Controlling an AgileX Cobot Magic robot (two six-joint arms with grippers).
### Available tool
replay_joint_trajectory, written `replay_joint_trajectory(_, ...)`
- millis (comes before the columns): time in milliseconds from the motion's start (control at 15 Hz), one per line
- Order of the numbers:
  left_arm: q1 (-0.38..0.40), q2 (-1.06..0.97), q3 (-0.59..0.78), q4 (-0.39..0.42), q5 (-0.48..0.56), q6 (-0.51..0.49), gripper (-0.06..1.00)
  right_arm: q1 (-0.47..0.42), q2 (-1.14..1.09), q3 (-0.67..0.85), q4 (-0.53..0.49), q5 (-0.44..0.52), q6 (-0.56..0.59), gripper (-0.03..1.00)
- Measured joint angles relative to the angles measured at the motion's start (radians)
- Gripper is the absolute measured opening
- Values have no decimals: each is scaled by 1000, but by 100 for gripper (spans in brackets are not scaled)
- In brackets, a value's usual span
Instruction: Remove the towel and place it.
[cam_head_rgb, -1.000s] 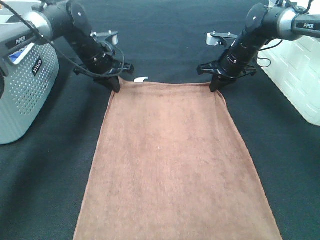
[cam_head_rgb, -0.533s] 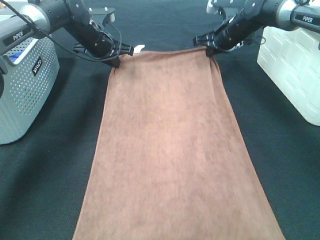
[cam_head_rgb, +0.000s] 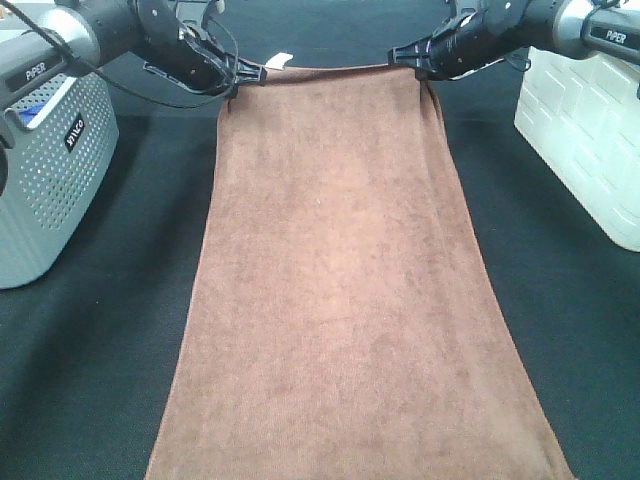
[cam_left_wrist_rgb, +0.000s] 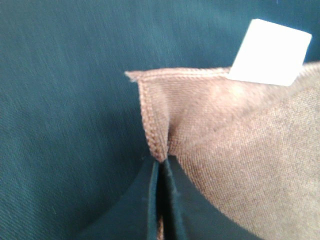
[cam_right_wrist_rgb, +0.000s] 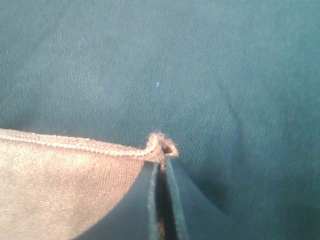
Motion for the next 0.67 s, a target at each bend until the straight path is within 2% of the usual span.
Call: replay_joint_trajectory(667, 0, 34, 0, 9, -97, 19, 0, 0, 78, 0, 6, -60, 0, 2)
